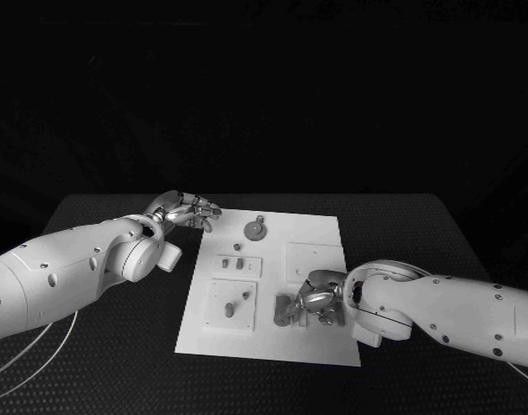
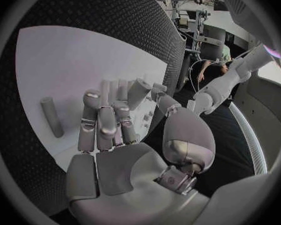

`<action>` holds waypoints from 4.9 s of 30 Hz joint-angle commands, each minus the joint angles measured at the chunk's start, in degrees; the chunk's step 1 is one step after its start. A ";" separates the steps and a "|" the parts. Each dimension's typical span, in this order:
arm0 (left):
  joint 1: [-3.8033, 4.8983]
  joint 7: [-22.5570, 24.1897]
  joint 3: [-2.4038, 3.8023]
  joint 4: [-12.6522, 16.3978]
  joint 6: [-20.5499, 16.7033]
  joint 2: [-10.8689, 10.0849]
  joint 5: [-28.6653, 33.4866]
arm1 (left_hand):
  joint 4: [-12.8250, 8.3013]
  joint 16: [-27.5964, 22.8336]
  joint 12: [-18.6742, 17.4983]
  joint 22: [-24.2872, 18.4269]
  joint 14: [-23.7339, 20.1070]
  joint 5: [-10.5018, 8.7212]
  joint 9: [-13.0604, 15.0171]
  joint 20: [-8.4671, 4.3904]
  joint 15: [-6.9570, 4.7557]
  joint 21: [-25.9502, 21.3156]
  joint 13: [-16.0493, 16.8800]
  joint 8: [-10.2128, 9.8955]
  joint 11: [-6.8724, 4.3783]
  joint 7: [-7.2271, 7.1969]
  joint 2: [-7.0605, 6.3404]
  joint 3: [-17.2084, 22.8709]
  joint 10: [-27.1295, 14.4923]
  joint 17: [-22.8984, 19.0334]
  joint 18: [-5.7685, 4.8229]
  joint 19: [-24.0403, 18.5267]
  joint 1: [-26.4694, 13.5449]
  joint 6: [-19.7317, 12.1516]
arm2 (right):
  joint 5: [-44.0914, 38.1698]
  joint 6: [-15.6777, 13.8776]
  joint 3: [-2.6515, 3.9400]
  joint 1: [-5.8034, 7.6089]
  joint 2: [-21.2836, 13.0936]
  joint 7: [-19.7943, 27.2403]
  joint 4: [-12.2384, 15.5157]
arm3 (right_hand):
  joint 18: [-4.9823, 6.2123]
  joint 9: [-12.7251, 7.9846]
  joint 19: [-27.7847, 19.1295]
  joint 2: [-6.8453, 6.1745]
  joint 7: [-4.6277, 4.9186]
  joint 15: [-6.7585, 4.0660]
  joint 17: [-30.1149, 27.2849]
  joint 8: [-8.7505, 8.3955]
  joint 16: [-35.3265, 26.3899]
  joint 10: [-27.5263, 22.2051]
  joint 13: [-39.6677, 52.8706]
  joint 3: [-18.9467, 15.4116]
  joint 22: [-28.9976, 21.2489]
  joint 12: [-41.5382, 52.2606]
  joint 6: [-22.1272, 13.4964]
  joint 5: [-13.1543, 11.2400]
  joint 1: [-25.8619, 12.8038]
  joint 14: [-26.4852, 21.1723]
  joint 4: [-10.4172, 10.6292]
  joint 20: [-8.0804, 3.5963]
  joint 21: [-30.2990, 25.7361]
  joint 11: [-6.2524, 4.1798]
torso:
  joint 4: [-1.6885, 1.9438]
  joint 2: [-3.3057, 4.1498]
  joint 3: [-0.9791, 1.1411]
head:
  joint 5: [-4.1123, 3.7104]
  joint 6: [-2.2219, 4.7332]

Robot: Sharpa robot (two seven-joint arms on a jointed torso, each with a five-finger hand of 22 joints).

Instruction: Assemble the parts on the task board

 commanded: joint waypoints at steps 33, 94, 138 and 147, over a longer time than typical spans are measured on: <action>0.03 -0.26 0.02 0.19 1.88 -0.05 0.38 | 1.93 -0.57 0.10 0.14 0.16 -0.64 -0.16 0.18 0.13 -0.43 -0.12 0.09 0.16 0.09 0.39 -0.35 -0.71 0.55 0.05 0.19 -2.51 -0.59 | -11.33 1.60 0.01 -0.52 0.22 -2.71 0.06 | 0.95 -0.63 1.36 11.76 -0.88 -1.10 0.88 -0.11 -1.61 2.89 -0.20 -4.60 0.54 -1.96 3.98 0.13 0.44 2.88 -7.20 -0.43 -0.64 -1.11 | 0.01 0.00 -0.02 | -0.10 0.20; 0.03 -0.32 -0.01 0.09 2.03 -0.21 0.38 | 1.61 -0.72 0.15 0.20 0.15 -0.88 -0.19 0.20 0.13 -0.44 -0.12 0.21 0.16 0.09 0.11 -0.32 -0.77 0.79 0.07 0.15 -2.30 -0.66 | -11.95 3.25 1.74 3.83 -11.34 -1.97 0.86 | 0.95 2.94 2.57 6.82 -0.58 -0.76 4.55 0.94 -1.67 5.30 6.14 -4.16 1.06 -0.85 2.62 0.13 4.20 4.39 -8.11 -0.43 -1.05 -0.78 | -0.01 0.06 0.08 | -1.26 0.50; 0.02 -0.35 -0.09 0.31 2.29 -0.54 0.38 | 1.76 -0.84 0.20 0.22 0.13 -0.87 -0.20 0.23 0.16 -0.44 -0.12 0.31 0.17 0.08 0.21 -0.39 -0.77 0.92 0.06 0.12 -2.58 -0.64 | -24.08 4.46 0.57 -2.90 -5.82 -6.44 -1.78 | 0.95 3.27 1.75 12.40 -0.79 -0.88 4.01 -0.29 -1.91 6.04 6.07 -2.45 1.14 -1.99 3.65 0.30 5.04 4.14 -10.32 -0.51 -0.66 -1.05 | 0.01 0.04 0.01 | -1.77 -0.36; 0.02 -0.40 -0.09 0.28 2.44 -0.50 0.38 | 1.81 -0.86 0.20 0.23 0.13 -0.87 -0.21 0.23 0.16 -0.44 -0.12 0.32 0.17 0.08 0.24 -0.40 -0.79 0.95 0.06 0.11 -2.64 -0.67 | -24.54 4.53 0.57 -3.65 -3.83 -6.24 -2.36 | 0.95 2.31 1.34 13.48 -0.15 -0.27 3.52 -1.80 -1.95 5.95 6.25 4.48 1.23 -2.21 2.64 0.23 12.08 3.74 -10.68 0.07 -0.19 -0.35 | 0.02 0.02 0.01 | -1.84 -0.54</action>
